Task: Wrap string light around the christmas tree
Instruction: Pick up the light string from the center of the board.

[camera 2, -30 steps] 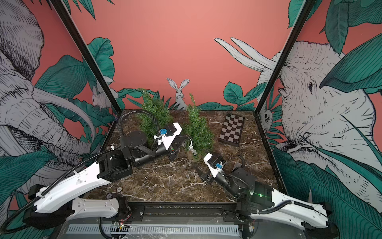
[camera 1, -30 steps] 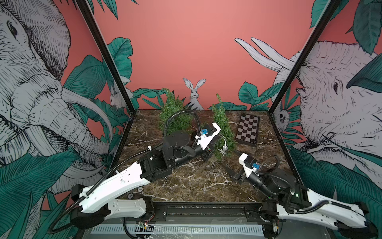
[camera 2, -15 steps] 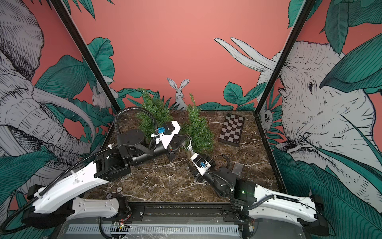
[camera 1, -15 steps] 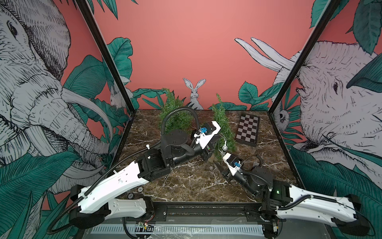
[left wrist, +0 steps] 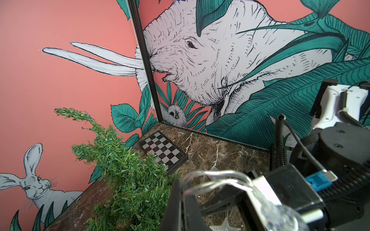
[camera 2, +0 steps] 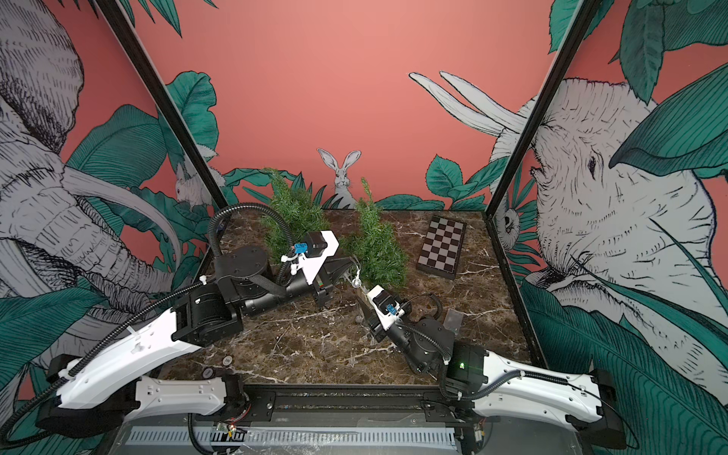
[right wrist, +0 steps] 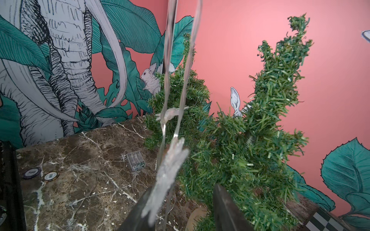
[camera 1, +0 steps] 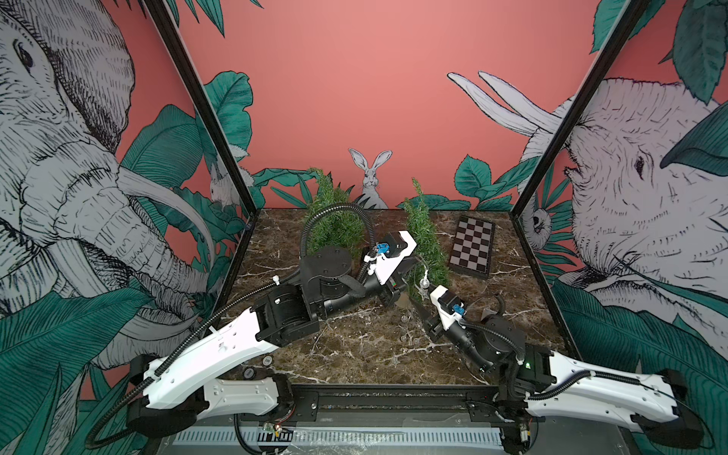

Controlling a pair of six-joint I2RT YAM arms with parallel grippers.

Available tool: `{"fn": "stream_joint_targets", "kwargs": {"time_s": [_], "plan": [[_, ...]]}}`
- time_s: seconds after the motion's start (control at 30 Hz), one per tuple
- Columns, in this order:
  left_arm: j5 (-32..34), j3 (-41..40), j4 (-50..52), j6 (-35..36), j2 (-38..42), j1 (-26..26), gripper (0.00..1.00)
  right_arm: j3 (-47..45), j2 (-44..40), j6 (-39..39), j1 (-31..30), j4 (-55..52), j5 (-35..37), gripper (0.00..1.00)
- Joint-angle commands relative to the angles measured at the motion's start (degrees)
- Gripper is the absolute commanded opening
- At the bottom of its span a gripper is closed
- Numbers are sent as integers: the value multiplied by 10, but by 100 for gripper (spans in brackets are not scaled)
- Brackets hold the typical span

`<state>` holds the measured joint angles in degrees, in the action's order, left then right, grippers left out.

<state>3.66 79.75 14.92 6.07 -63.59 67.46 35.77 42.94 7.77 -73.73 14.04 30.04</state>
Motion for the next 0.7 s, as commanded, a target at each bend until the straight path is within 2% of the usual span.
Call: {"fn": "stream_joint_targets", "kwargs": {"time_s": [0.0, 0.4, 0.57, 0.67], "plan": [[-5, 19, 2, 3, 17, 3, 0, 8, 10, 2, 1, 36, 10, 45], [-10, 23, 9, 0, 26, 3, 0, 25, 39, 25, 7, 60, 23, 36], [-14, 26, 9, -4, 35, 3, 0, 24, 69, 21, 22, 79, 47, 36], [-15, 29, 11, -4, 41, 3, 0, 27, 76, 17, 32, 80, 67, 29]]}}
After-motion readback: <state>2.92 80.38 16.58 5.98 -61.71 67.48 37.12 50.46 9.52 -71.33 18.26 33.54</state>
